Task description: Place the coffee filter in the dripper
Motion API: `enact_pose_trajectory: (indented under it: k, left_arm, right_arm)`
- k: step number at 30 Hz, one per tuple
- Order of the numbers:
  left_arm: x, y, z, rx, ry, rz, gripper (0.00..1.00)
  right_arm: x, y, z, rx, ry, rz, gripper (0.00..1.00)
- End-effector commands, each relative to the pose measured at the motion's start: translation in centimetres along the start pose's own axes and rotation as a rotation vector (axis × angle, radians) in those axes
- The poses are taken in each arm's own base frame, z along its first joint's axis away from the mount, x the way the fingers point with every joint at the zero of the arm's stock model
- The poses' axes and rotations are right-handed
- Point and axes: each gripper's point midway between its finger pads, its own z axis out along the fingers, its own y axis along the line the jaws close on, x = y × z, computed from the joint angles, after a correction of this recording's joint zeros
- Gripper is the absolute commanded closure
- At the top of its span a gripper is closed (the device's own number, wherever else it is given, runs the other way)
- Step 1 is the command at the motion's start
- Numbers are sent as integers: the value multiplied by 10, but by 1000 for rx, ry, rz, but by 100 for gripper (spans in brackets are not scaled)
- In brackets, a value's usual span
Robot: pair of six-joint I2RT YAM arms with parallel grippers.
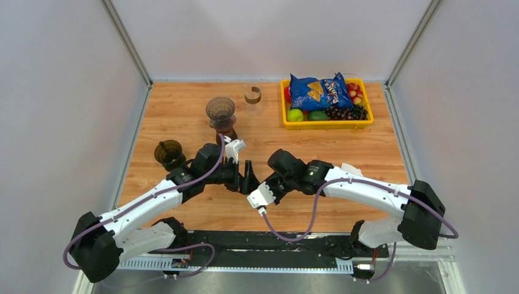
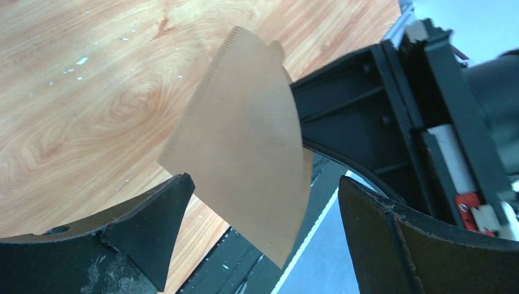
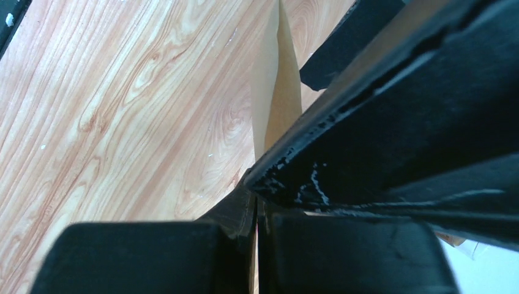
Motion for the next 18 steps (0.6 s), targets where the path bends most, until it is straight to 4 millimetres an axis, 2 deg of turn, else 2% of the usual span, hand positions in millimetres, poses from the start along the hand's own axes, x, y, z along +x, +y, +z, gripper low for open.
enact_pose_trajectory:
  k: [1,9,18]
  left_arm:
    - [-20,4,1,-71,-53,42,0]
    - [-26,5,2,-74,-98,8,0]
    - [-34,9,13,-92,-113,-31,0]
  right_arm:
    - [-15,-23,-17,75,-32,-47,100]
    - [-13,-17,-18,67,-24,-49,100]
    - [-11,-13,-16,54,-20,-48,100]
